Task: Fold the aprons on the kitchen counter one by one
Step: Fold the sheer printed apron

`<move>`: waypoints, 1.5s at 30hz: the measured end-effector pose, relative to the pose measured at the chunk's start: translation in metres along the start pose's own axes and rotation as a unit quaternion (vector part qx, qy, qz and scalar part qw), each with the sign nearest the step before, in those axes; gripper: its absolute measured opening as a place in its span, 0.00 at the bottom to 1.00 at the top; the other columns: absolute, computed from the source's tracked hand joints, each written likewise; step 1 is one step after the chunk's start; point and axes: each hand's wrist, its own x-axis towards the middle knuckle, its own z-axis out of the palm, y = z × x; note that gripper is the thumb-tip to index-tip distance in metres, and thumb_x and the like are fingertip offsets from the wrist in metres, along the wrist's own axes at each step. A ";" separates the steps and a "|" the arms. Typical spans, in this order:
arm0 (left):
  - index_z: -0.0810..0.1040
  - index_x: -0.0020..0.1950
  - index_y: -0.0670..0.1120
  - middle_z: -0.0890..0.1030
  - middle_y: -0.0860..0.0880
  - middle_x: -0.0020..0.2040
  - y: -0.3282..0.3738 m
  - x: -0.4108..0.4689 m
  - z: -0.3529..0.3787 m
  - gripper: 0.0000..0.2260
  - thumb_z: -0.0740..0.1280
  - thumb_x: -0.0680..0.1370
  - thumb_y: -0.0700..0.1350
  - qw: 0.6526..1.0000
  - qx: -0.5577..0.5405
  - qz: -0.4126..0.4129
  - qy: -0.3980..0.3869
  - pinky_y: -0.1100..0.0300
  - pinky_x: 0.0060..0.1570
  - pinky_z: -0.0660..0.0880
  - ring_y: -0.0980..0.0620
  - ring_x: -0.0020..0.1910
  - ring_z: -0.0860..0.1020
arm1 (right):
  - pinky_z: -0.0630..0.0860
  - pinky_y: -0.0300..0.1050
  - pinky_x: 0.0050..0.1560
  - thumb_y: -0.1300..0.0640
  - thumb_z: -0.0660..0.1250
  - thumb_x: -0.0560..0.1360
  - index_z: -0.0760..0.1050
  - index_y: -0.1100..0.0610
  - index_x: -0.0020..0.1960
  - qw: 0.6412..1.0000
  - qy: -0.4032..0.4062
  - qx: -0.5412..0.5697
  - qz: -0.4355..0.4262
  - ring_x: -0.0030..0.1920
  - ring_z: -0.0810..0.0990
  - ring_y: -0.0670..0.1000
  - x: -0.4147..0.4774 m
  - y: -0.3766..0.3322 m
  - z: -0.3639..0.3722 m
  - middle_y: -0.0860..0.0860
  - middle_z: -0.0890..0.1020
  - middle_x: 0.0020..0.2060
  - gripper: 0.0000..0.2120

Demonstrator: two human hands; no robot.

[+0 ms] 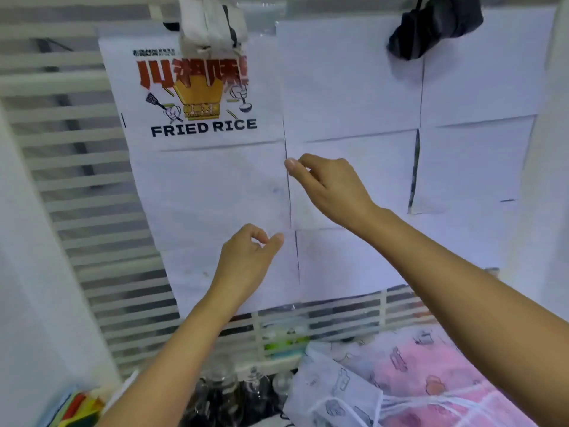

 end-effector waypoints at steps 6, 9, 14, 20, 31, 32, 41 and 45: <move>0.68 0.36 0.47 0.71 0.52 0.33 -0.092 -0.073 0.072 0.13 0.70 0.76 0.45 0.985 0.028 -0.081 -0.147 0.63 0.34 0.65 0.55 0.32 0.69 | 0.69 0.45 0.39 0.55 0.66 0.76 0.70 0.58 0.46 0.985 -0.105 -0.013 0.133 0.40 0.76 0.53 -0.129 0.101 0.028 0.53 0.76 0.43 0.07; 0.66 0.35 0.47 0.69 0.51 0.33 -0.131 -0.105 0.107 0.14 0.69 0.76 0.45 0.972 0.040 -0.139 -0.185 0.61 0.34 0.63 0.55 0.32 0.67 | 0.68 0.46 0.41 0.62 0.66 0.74 0.70 0.59 0.42 0.959 -0.165 -0.026 0.229 0.43 0.75 0.55 -0.200 0.152 0.043 0.55 0.74 0.44 0.05; 0.68 0.35 0.48 0.71 0.53 0.34 -0.179 -0.150 0.161 0.13 0.69 0.76 0.43 0.951 0.075 -0.216 -0.210 0.67 0.30 0.62 0.59 0.32 0.68 | 0.65 0.44 0.42 0.58 0.70 0.72 0.70 0.56 0.44 0.893 -0.251 -0.031 0.373 0.46 0.73 0.55 -0.308 0.224 0.062 0.55 0.73 0.48 0.08; 0.75 0.45 0.45 0.77 0.49 0.43 -0.209 -0.201 0.224 0.03 0.68 0.73 0.41 0.901 0.096 -0.317 -0.280 0.65 0.38 0.71 0.56 0.39 0.73 | 0.68 0.50 0.66 0.36 0.75 0.61 0.72 0.53 0.66 0.811 -0.429 0.023 0.398 0.64 0.71 0.51 -0.392 0.261 0.066 0.47 0.73 0.63 0.39; 0.75 0.54 0.43 0.71 0.50 0.49 -0.191 -0.229 0.278 0.11 0.66 0.73 0.35 0.946 0.166 -0.241 -0.141 0.59 0.52 0.72 0.51 0.50 0.74 | 0.70 0.43 0.57 0.60 0.63 0.75 0.75 0.56 0.54 0.843 -0.487 -0.101 0.205 0.53 0.74 0.52 -0.432 0.258 0.079 0.51 0.76 0.52 0.09; 0.74 0.58 0.43 0.72 0.51 0.53 -0.182 -0.224 0.279 0.16 0.68 0.72 0.34 0.963 0.189 -0.154 -0.115 0.60 0.56 0.71 0.51 0.55 0.72 | 0.70 0.41 0.53 0.62 0.63 0.74 0.75 0.56 0.49 0.855 -0.474 -0.072 0.198 0.49 0.74 0.51 -0.423 0.256 0.072 0.50 0.76 0.47 0.06; 0.79 0.45 0.41 0.81 0.43 0.47 -0.116 -0.170 0.295 0.12 0.77 0.68 0.46 0.913 0.341 0.142 -0.174 0.41 0.68 0.66 0.42 0.53 0.79 | 0.68 0.34 0.31 0.69 0.59 0.75 0.75 0.60 0.46 0.864 -0.465 0.061 0.181 0.31 0.69 0.43 -0.350 0.263 -0.061 0.51 0.76 0.37 0.08; 0.74 0.39 0.41 0.73 0.45 0.35 -0.053 -0.165 0.302 0.11 0.63 0.78 0.45 0.970 0.010 -0.218 -0.103 0.55 0.41 0.67 0.50 0.35 0.71 | 0.67 0.37 0.33 0.54 0.73 0.71 0.70 0.55 0.41 0.840 -0.486 0.054 0.236 0.32 0.68 0.45 -0.356 0.287 -0.119 0.49 0.74 0.37 0.12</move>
